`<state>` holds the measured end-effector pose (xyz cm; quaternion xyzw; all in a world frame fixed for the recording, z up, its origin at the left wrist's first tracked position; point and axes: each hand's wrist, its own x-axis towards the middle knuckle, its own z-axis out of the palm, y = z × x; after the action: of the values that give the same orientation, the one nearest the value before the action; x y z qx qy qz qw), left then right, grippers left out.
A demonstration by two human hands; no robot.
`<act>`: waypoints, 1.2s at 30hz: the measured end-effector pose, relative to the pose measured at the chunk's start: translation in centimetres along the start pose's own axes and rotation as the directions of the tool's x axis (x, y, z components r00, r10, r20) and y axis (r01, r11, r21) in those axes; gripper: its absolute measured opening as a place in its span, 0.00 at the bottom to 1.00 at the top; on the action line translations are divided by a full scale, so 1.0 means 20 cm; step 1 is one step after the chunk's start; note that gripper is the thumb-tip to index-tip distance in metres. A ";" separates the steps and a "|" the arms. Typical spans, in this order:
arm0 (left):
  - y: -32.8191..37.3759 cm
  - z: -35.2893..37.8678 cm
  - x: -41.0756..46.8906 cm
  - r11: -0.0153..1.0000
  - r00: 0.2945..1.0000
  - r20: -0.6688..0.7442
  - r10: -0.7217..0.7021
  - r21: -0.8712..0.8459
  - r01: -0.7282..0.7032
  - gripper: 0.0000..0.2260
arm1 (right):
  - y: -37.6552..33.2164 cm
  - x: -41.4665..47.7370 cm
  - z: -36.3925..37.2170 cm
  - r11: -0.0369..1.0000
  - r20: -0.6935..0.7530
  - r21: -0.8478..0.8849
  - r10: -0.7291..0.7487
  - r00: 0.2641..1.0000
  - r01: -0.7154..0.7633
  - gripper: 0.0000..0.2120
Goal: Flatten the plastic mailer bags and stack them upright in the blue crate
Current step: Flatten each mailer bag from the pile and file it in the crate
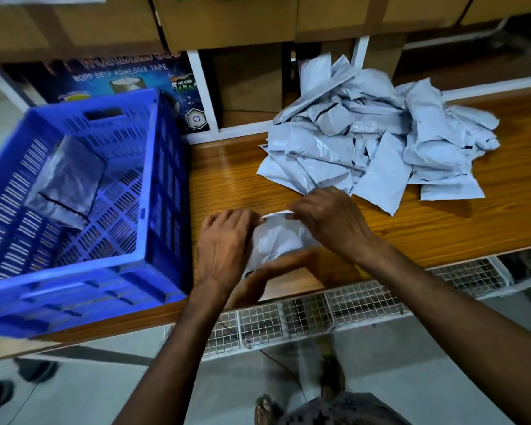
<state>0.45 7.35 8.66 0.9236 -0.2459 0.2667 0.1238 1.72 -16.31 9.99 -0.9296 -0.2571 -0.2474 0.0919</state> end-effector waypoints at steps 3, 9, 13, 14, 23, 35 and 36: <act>-0.02 0.00 -0.11 0.996 0.991 -0.104 0.089 0.003 -0.089 0.11 | -0.08 -0.08 0.02 0.997 -0.029 -0.072 -0.035 0.999 0.033 0.14; -0.07 0.15 -0.45 0.985 0.960 0.224 0.170 -0.074 -0.157 0.09 | -0.19 -0.44 0.14 0.993 0.257 0.111 0.017 0.966 -0.047 0.13; 0.05 0.22 -0.41 0.975 0.969 0.238 -0.074 -0.185 0.120 0.14 | -0.27 -0.36 0.23 0.953 0.228 0.126 0.243 0.943 -0.276 0.19; 0.07 0.26 -0.37 0.972 0.956 0.270 -0.118 -0.167 0.167 0.17 | -0.29 -0.31 0.26 0.949 0.266 0.088 0.270 0.925 -0.302 0.21; 0.12 0.39 -0.43 0.962 0.875 0.419 -0.242 -0.011 0.271 0.27 | -0.27 -0.39 0.41 0.937 0.472 -0.051 0.328 0.818 -0.346 0.32; 0.09 0.36 -0.43 0.941 0.817 0.476 -0.326 0.080 0.329 0.38 | -0.06 -0.40 0.33 0.898 0.599 -0.146 0.414 0.685 -0.415 0.46; 0.09 0.35 -0.43 0.939 0.813 0.483 -0.325 0.067 0.336 0.39 | -0.05 -0.41 0.31 0.898 0.611 -0.162 0.416 0.673 -0.408 0.46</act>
<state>-3.77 6.62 -1.68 0.9878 -0.1078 -0.0028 0.1123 -2.30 -17.21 0.50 -0.9918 -0.0550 0.1047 0.0478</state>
